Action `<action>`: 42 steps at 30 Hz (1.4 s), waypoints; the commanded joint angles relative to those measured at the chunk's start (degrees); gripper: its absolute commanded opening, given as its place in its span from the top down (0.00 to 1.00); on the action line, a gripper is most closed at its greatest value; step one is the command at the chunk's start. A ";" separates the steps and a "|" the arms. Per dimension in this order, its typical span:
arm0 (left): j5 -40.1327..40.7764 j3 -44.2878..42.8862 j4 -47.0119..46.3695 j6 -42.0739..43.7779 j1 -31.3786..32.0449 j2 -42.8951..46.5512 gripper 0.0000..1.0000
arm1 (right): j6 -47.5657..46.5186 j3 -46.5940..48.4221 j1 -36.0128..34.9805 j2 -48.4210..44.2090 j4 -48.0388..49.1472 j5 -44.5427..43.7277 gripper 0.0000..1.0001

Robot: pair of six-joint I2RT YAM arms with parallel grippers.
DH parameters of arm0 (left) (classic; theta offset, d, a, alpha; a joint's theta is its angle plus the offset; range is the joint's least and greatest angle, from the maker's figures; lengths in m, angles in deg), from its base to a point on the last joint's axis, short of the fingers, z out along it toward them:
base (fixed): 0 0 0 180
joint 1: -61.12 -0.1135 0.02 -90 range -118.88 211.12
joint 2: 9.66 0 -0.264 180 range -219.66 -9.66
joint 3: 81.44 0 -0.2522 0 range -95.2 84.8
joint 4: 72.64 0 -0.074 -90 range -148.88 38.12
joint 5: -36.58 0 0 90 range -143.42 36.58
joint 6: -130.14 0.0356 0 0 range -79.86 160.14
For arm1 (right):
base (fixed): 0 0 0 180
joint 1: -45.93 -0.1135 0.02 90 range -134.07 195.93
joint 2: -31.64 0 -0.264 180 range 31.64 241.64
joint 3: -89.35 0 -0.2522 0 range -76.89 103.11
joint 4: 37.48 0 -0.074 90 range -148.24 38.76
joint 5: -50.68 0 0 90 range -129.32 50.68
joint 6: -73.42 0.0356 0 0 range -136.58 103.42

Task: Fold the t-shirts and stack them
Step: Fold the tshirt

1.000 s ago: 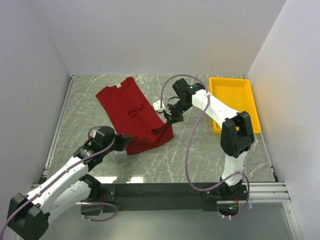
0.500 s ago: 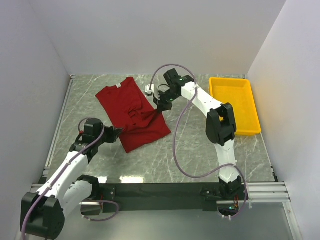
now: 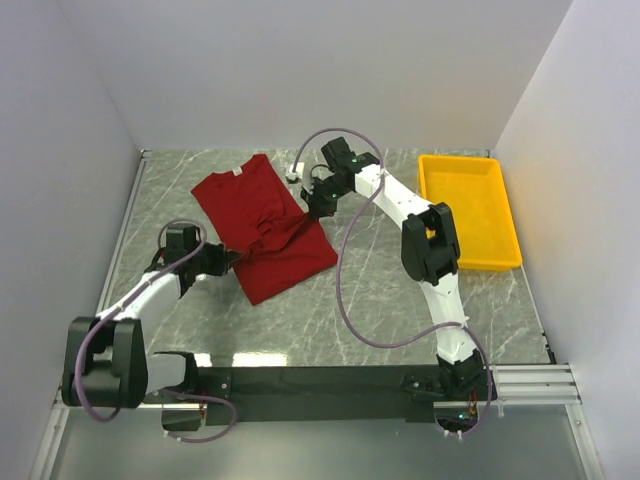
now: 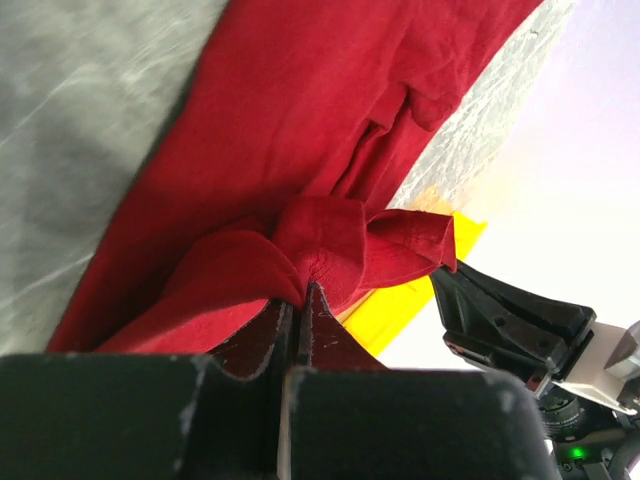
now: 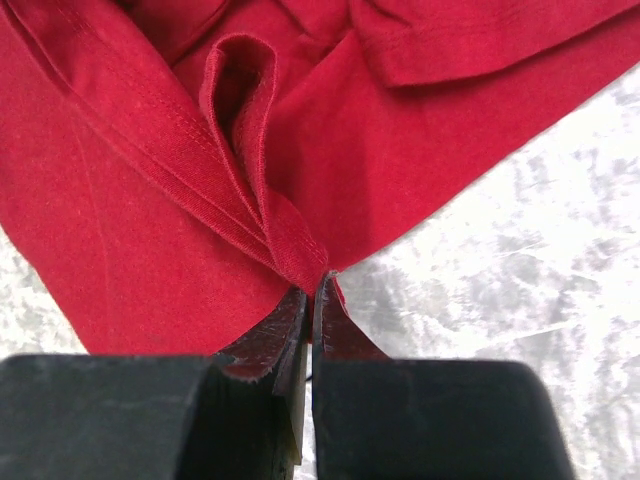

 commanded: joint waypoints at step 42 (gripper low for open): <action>-9.14 -10.24 -3.45 12.23 -5.03 -15.08 1.00 | -1.14 4.68 -2.10 3.32 5.36 -2.87 1.00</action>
